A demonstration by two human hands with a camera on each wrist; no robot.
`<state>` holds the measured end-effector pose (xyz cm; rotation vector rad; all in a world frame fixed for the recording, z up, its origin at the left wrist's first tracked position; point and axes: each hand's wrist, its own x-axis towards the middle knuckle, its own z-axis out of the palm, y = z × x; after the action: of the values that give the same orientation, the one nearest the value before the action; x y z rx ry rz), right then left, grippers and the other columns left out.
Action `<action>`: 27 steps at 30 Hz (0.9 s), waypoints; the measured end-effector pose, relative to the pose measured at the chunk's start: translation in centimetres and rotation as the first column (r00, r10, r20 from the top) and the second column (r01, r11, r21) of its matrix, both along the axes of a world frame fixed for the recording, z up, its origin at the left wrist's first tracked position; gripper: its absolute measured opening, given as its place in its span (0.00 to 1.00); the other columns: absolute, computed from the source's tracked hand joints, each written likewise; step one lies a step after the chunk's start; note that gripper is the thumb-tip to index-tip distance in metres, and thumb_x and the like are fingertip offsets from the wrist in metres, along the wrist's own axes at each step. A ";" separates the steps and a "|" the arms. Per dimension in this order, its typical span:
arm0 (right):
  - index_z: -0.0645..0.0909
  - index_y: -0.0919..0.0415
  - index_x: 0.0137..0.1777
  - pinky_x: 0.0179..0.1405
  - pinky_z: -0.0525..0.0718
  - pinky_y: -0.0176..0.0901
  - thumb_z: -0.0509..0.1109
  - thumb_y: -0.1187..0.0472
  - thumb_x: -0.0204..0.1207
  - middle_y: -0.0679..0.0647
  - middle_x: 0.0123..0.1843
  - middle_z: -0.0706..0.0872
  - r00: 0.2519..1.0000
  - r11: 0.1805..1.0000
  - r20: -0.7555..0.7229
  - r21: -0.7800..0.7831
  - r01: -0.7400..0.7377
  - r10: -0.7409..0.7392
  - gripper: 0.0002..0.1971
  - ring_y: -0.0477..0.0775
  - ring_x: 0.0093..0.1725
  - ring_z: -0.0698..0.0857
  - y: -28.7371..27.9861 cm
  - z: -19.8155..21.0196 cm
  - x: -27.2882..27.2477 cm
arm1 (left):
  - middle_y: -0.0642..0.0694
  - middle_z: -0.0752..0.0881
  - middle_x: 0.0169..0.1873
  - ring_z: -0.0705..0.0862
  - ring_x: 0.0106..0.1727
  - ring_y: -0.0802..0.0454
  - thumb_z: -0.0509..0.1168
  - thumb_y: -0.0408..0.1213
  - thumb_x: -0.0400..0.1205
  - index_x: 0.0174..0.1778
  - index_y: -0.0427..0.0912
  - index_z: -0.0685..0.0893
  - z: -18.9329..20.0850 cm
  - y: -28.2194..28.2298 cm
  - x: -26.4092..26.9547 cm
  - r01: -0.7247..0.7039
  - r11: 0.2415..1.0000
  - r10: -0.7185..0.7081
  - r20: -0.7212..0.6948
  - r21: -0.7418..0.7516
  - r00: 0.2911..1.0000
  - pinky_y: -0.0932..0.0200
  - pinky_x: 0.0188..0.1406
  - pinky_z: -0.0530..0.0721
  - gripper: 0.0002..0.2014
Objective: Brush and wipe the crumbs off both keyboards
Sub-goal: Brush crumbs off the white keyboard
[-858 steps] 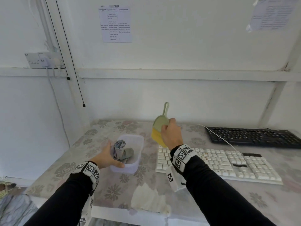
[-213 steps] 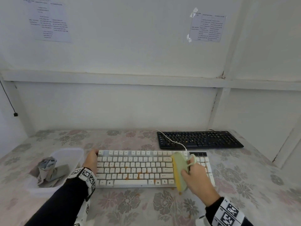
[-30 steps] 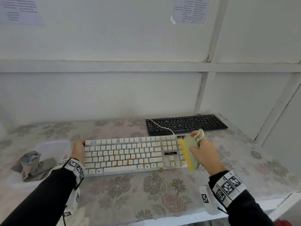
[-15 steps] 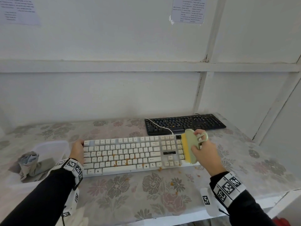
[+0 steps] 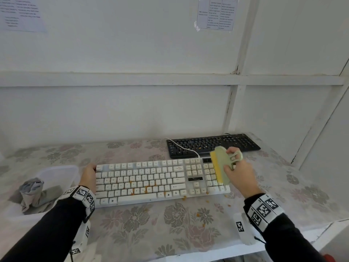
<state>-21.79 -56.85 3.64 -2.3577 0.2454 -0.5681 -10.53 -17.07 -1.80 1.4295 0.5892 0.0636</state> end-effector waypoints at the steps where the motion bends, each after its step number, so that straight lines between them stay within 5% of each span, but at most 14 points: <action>1: 0.65 0.48 0.55 0.20 0.74 0.25 0.65 0.72 0.74 0.53 0.31 0.77 0.998 0.999 -0.055 -0.030 -0.015 0.013 0.19 0.46 0.24 0.72 -0.1 0.0 -0.1 | 0.46 0.79 0.12 0.78 0.11 0.50 0.50 0.41 0.82 0.29 0.42 0.76 0.0 0.0 0.1 0.000 1.000 0.000 -0.001 0.004 1.000 0.56 0.30 0.77 0.18; 4: 0.67 0.50 0.56 0.19 0.71 0.28 0.64 0.72 0.73 0.49 0.26 0.72 0.977 0.992 -0.213 -0.118 -0.047 0.021 0.19 0.45 0.23 0.70 -0.1 0.1 -0.6 | 0.47 0.79 0.11 0.78 0.11 0.51 0.50 0.41 0.83 0.28 0.43 0.75 -0.1 0.0 0.2 0.007 1.000 -0.007 -0.008 0.010 1.000 0.59 0.26 0.77 0.18; 7: 0.68 0.49 0.55 0.23 0.75 0.35 0.63 0.72 0.72 0.51 0.28 0.73 0.963 0.999 -0.270 -0.037 -0.033 0.022 0.19 0.48 0.25 0.73 -0.2 0.6 -1.0 | 0.47 0.79 0.11 0.78 0.11 0.51 0.50 0.41 0.83 0.29 0.43 0.75 -0.2 0.1 0.3 0.004 1.000 -0.004 0.000 0.010 1.000 0.63 0.24 0.78 0.18; 15: 0.67 0.51 0.60 0.16 0.68 0.29 0.64 0.68 0.78 0.51 0.30 0.79 0.995 0.997 0.083 0.048 0.055 -0.059 0.16 0.48 0.23 0.76 -0.1 1.2 -0.1 | 0.47 0.78 0.10 0.78 0.10 0.51 0.49 0.41 0.84 0.28 0.41 0.75 -0.2 -0.2 0.1 0.012 1.000 -0.012 0.006 0.023 1.000 0.64 0.09 0.77 0.20; 20: 0.67 0.51 0.61 0.17 0.70 0.29 0.63 0.70 0.76 0.51 0.29 0.76 0.996 0.999 -0.078 -0.031 0.029 -0.032 0.18 0.48 0.24 0.74 -0.6 0.2 -0.3 | 0.46 0.79 0.10 0.78 0.09 0.51 0.49 0.40 0.84 0.29 0.40 0.76 -0.1 -0.4 0.1 0.008 1.000 -0.008 0.006 0.030 1.000 0.64 0.08 0.76 0.20; 27: 0.69 0.50 0.56 0.25 0.80 0.39 0.62 0.69 0.76 0.53 0.32 0.80 0.976 0.991 -0.215 0.125 0.049 -0.021 0.14 0.51 0.29 0.78 -0.8 0.8 -1.7 | 0.45 0.79 0.11 0.78 0.11 0.50 0.49 0.40 0.83 0.28 0.40 0.76 -0.2 -0.3 0.1 0.008 1.000 -0.008 0.009 0.003 1.000 0.63 0.10 0.78 0.20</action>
<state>-23.45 -57.68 4.40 -2.2911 0.4100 -0.3046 -10.46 -17.36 -1.98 1.4338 0.5756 0.0646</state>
